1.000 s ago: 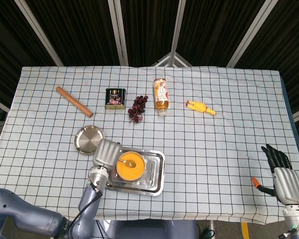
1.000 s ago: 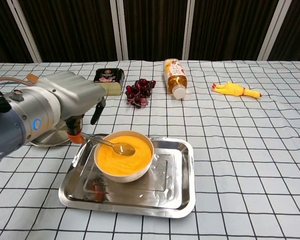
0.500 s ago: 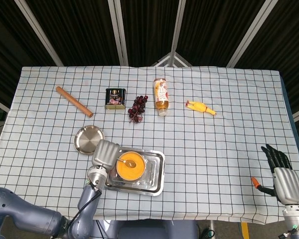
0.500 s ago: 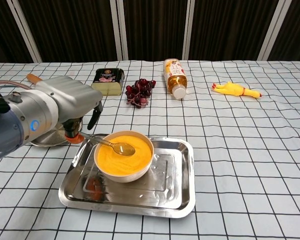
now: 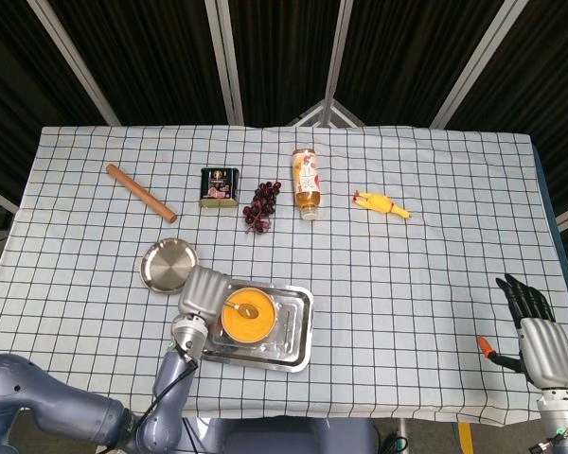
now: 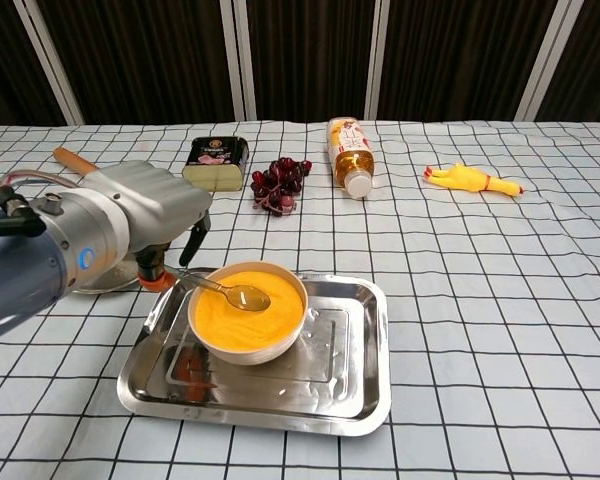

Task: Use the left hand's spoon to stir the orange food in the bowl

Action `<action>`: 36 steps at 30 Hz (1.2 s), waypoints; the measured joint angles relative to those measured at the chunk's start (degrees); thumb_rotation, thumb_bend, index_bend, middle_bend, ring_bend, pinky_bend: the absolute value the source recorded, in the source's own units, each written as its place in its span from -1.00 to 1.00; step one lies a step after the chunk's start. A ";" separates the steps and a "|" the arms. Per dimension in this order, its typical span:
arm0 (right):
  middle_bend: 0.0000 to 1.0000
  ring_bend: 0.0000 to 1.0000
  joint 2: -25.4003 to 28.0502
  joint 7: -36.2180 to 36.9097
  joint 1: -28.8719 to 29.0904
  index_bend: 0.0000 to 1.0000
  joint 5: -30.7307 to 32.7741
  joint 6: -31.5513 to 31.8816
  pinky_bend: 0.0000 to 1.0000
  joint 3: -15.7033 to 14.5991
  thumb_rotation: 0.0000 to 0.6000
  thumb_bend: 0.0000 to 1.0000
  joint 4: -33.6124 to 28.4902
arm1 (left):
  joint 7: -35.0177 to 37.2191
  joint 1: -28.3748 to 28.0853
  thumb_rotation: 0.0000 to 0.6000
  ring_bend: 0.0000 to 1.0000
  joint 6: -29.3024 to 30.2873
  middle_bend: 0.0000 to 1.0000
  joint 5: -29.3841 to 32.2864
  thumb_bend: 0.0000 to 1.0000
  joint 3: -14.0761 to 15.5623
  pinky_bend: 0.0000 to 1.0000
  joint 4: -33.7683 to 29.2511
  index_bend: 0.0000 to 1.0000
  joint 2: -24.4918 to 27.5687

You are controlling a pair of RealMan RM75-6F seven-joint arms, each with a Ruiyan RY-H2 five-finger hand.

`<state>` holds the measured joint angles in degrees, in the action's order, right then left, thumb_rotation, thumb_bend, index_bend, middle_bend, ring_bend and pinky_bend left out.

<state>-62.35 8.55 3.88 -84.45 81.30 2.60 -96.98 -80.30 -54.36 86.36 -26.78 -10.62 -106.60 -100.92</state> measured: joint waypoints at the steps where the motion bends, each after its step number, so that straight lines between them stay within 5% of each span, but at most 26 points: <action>1: -1.00 -1.00 -0.01 -0.01 0.01 -1.00 0.01 -0.01 -1.00 0.00 1.00 -0.32 0.00 | 0.01 -0.05 1.00 1.00 0.06 1.00 0.00 -0.06 0.10 1.00 0.03 0.00 -0.02; 36: -1.00 -1.00 -0.02 -0.12 0.04 -1.00 -0.01 -0.03 -1.00 -0.01 1.00 -0.32 -0.02 | 0.98 -0.95 1.00 1.00 -0.11 1.00 1.22 -0.01 0.80 1.00 1.48 0.01 -1.07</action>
<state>-62.38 8.43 3.92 -84.46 81.26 2.59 -97.00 -79.32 -55.31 86.25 -25.56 -9.82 -105.11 -101.99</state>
